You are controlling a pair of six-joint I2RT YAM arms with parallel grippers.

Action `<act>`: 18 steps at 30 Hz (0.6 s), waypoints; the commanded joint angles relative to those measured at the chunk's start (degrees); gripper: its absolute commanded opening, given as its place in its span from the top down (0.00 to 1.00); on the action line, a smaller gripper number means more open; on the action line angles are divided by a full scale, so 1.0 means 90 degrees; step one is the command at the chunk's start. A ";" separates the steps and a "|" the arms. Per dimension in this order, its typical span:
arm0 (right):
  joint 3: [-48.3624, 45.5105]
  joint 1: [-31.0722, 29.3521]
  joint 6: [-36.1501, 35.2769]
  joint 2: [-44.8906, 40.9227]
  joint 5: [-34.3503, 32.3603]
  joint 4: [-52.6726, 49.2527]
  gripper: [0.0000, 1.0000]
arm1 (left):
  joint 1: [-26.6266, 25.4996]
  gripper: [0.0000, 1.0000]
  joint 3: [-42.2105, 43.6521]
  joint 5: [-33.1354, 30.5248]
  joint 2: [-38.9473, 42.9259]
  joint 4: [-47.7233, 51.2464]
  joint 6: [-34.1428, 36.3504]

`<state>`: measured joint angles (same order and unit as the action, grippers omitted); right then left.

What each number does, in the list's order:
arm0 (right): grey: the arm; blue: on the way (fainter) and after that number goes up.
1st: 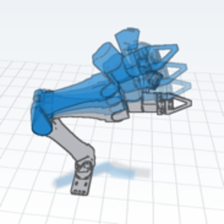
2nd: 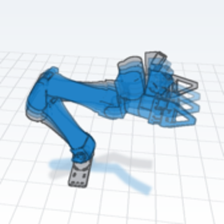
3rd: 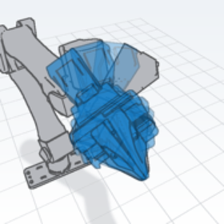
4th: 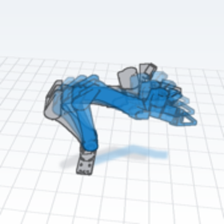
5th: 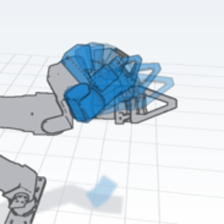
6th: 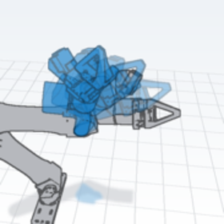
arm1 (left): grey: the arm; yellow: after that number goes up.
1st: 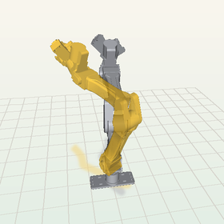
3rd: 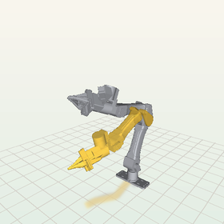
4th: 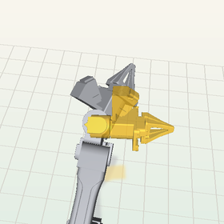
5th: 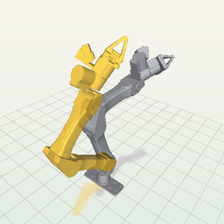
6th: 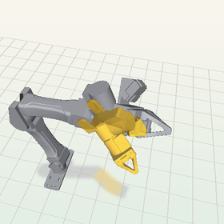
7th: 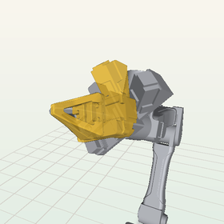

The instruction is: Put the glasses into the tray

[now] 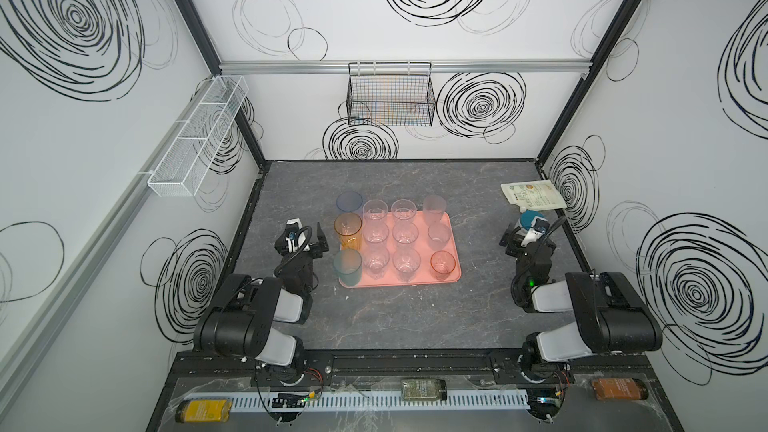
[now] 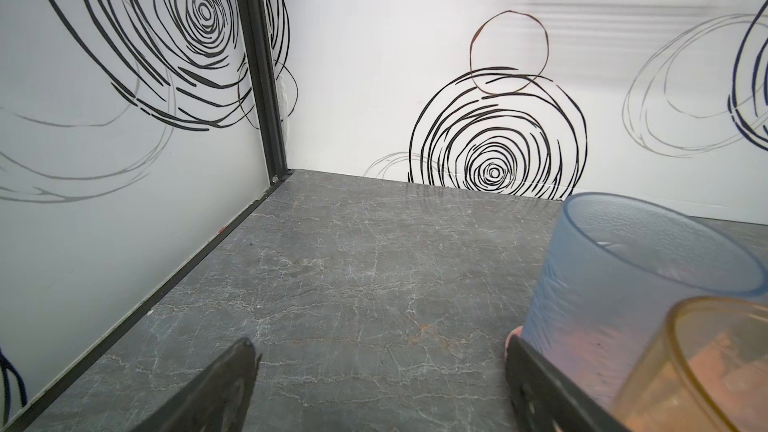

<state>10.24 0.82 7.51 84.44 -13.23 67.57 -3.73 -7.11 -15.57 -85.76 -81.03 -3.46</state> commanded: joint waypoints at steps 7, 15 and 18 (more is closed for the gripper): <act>0.0093 -0.0007 -0.0037 -0.0051 -0.0027 0.0158 0.00 | -0.0339 0.04 -0.0208 -0.0207 -0.0071 -0.0257 0.0377; 0.0098 -0.0005 -0.0036 -0.0043 -0.0029 0.0158 0.00 | -0.0367 0.04 -0.0196 -0.0237 -0.0071 -0.0244 0.0387; 0.0093 -0.0003 -0.0034 -0.0047 -0.0027 0.0153 0.00 | -0.0403 0.04 -0.0160 0.0491 -0.0084 -0.0283 0.0709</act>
<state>10.24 0.82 7.51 84.44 -13.21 67.57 -7.14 -8.14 -15.77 -85.91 -79.68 -0.14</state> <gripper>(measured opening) 0.999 0.959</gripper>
